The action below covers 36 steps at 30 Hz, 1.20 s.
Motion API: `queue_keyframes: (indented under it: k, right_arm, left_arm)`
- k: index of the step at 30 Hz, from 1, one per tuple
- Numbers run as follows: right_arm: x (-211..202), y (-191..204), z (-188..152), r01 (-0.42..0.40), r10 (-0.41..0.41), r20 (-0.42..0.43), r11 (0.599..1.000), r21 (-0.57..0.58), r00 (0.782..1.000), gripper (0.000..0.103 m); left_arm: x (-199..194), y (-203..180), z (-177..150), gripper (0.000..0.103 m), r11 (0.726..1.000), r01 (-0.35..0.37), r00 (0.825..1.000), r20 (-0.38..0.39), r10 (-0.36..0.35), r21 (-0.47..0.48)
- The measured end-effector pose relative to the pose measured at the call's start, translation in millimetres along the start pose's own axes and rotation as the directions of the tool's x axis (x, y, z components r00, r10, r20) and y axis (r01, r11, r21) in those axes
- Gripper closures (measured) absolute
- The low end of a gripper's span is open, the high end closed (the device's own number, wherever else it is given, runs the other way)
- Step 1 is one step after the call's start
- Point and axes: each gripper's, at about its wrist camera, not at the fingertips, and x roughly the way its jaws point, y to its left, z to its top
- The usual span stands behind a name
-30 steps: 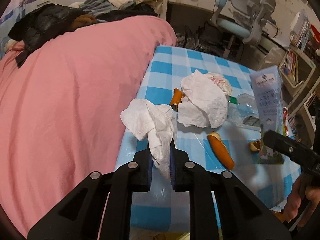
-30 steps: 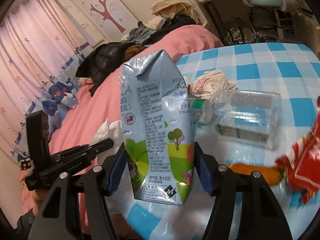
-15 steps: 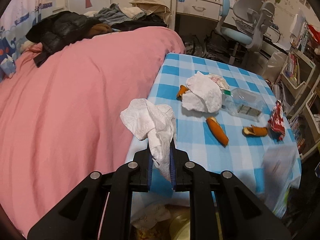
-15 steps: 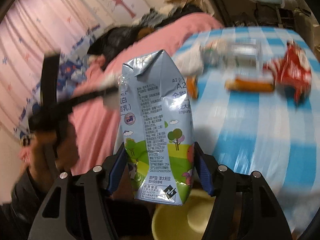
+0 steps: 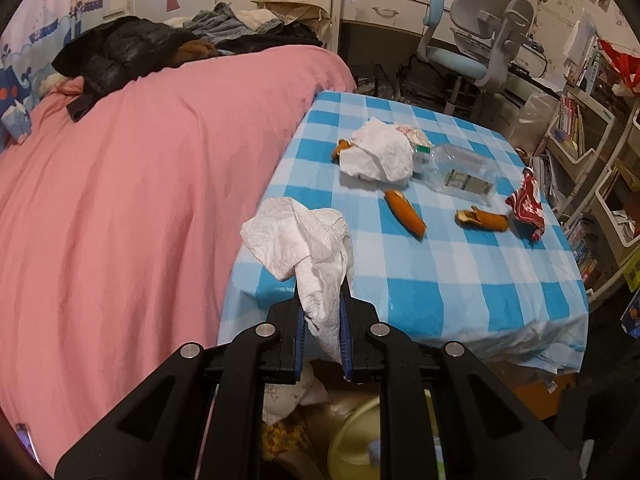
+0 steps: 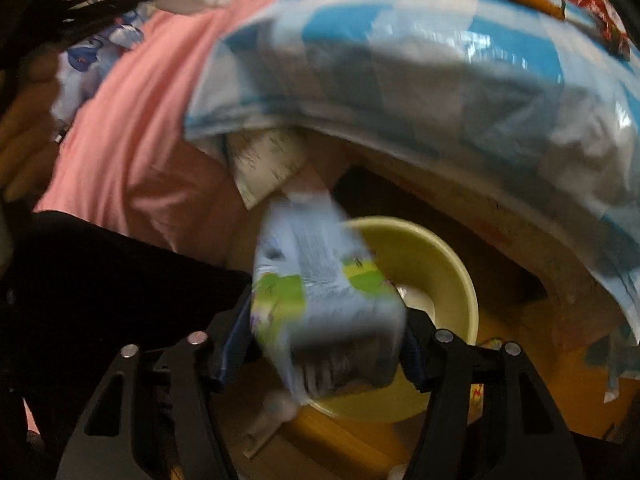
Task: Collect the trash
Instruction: 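Drop the carton into the yellow bin with the right tool while the left drops the tissue in, then move both tools back over the table toward the remaining trash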
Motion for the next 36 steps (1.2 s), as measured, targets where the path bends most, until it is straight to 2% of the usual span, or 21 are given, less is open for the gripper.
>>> queue_keyframes:
  k: [3,5,8,10,12,14,17,22,24,25,26,31,36]
  right_arm:
    - [4.5,1.8,-5.6,0.016,-0.016,0.005,1.000,0.008,1.000,0.041]
    - [-0.6,3.2,-6.8,0.026,-0.026,0.038,0.999,0.019,0.999,0.038]
    - [-18.1,-3.2,-9.9,0.040,-0.047,0.127,0.998,0.056,0.991,0.036]
    - [-33.5,-4.9,-12.8,0.048,-0.064,0.207,0.996,0.079,0.976,0.031]
    - [-51.1,-6.0,-13.3,0.072,-0.097,0.294,0.993,0.097,0.951,0.027]
    - [-66.8,-9.3,-12.6,0.078,-0.119,0.382,0.990,0.121,0.916,0.024]
    - [-84.2,-13.3,-14.5,0.097,-0.160,0.469,0.983,0.157,0.869,0.020]
    - [-99.9,-22.7,-17.9,0.093,-0.188,0.532,0.975,0.199,0.826,0.019]
    - [-100.6,-24.7,-16.8,0.090,-0.192,0.544,0.974,0.209,0.817,0.019]
    - [-101.9,-25.4,-19.6,0.090,-0.194,0.547,0.973,0.211,0.814,0.019]
    - [-103.5,-27.4,-21.7,0.088,-0.195,0.550,0.973,0.214,0.812,0.018]
    - [-107.3,-35.7,-24.5,0.079,-0.199,0.550,0.969,0.234,0.811,0.016]
    - [-106.2,-36.6,-26.6,0.080,-0.204,0.546,0.967,0.242,0.813,0.016]
  left_arm:
    - [-2.9,-4.3,-9.0,0.090,1.000,0.005,1.000,-0.008,-0.005,0.003]
    - [-5.5,-8.6,-14.9,0.090,1.000,0.010,1.000,-0.011,-0.010,0.010]
    - [-8.2,-15.3,-24.5,0.090,0.999,0.017,1.000,-0.020,-0.017,0.030]
    - [-8.4,-21.6,-30.9,0.090,0.999,0.022,0.999,-0.033,-0.021,0.049]
    - [-7.3,-29.5,-40.1,0.090,0.997,0.029,0.998,-0.056,-0.025,0.074]
    - [-4.4,-37.1,-50.7,0.090,0.994,0.046,0.995,-0.093,-0.037,0.096]
    - [2.0,-51.7,-70.2,0.090,0.988,0.072,0.985,-0.168,-0.048,0.138]
    - [12.6,-76.5,-108.0,0.088,0.967,0.143,0.947,-0.312,-0.072,0.211]
    - [14.2,-84.1,-117.6,0.079,0.958,0.149,0.940,-0.335,-0.061,0.244]
    - [14.3,-88.0,-122.0,0.068,0.953,0.149,0.938,-0.343,-0.051,0.265]
    - [13.3,-90.8,-124.6,0.061,0.949,0.140,0.941,-0.337,-0.039,0.282]
    - [6.6,-88.3,-119.1,0.039,0.956,0.112,0.957,-0.289,-0.030,0.272]
    - [-2.8,-74.4,-100.0,0.033,0.978,0.048,0.983,-0.181,-0.011,0.202]
